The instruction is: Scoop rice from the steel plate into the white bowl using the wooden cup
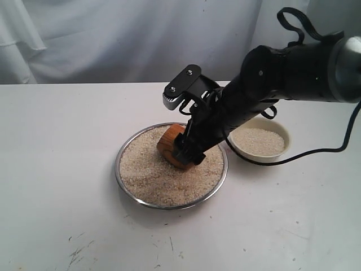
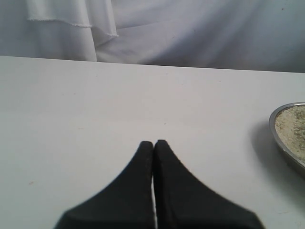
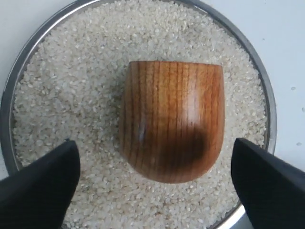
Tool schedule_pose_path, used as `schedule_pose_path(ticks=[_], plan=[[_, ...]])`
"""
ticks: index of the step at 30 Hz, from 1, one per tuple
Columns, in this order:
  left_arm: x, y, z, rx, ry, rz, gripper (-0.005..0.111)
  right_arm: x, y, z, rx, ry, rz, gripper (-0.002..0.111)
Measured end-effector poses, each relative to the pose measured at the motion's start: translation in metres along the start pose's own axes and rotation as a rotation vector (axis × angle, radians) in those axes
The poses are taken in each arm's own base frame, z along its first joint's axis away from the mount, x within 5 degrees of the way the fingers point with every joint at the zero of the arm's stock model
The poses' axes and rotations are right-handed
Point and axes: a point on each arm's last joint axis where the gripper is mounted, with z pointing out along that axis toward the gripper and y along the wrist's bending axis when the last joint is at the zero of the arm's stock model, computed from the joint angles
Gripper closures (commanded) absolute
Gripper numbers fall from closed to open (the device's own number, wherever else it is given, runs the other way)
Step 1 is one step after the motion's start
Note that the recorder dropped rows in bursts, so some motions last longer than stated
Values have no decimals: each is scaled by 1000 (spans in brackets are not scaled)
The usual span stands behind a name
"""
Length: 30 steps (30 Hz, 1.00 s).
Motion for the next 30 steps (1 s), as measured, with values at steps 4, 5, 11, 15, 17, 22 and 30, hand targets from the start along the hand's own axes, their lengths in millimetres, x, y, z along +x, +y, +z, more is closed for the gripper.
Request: schedule_pose_path(ticks=[4,5,11,15,17,22,30], plan=[[0,0,0,0,0,0,107,0,-4,-1,14,-18,-3,30],[0,0,0,0,0,0,107,0,-6,-1,18,-19,1,30],[0,0,0,0,0,0,107,3,-10,2,22,-13,10,30],[0,0,0,0,0,0,107,5,-10,6,17,-1,10,30],[0,0,0,0,0,0,107,5,-10,6,17,-1,15,30],[0,0,0,0,0,0,107,5,-9,6,10,-3,26,30],[0,0,0,0,0,0,107,4,-9,6,6,-15,47,30]])
